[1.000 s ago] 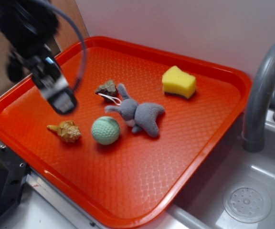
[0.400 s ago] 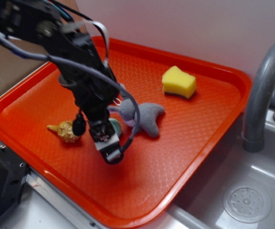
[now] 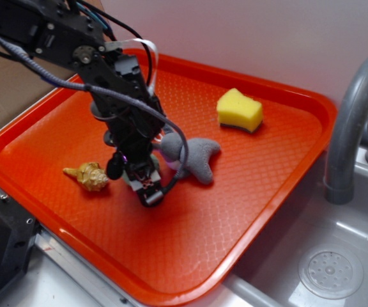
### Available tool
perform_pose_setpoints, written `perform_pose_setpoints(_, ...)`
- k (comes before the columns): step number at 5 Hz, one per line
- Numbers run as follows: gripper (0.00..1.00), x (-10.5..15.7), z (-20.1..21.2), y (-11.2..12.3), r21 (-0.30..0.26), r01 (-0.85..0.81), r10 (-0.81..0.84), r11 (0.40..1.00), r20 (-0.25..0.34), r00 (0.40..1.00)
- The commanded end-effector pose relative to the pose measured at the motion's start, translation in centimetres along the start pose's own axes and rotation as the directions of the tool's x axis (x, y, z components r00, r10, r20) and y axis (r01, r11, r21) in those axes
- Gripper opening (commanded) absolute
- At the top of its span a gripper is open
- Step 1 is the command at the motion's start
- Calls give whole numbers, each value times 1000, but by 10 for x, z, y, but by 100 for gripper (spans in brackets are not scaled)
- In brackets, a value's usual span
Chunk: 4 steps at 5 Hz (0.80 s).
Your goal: Grab the green ball.
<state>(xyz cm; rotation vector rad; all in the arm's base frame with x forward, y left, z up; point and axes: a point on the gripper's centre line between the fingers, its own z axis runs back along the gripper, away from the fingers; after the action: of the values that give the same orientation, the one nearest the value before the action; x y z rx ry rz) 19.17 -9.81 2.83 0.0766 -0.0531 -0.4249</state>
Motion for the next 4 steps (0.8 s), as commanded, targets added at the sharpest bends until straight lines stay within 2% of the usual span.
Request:
perform_pose_setpoints(1, 0, -21, 88, 48, -36, -178, 181, 983, 77, 981)
perform_pose_setpoints(2, 0, -37, 136, 69, -68, -294, 299, 953, 80, 951)
perform_pose_setpoints(3, 0, -44, 185, 95, 20, -487, 484, 873, 76, 872)
perform_pose_setpoints(4, 0, -40, 198, 109, 7, -536, 534, 844, 74, 842)
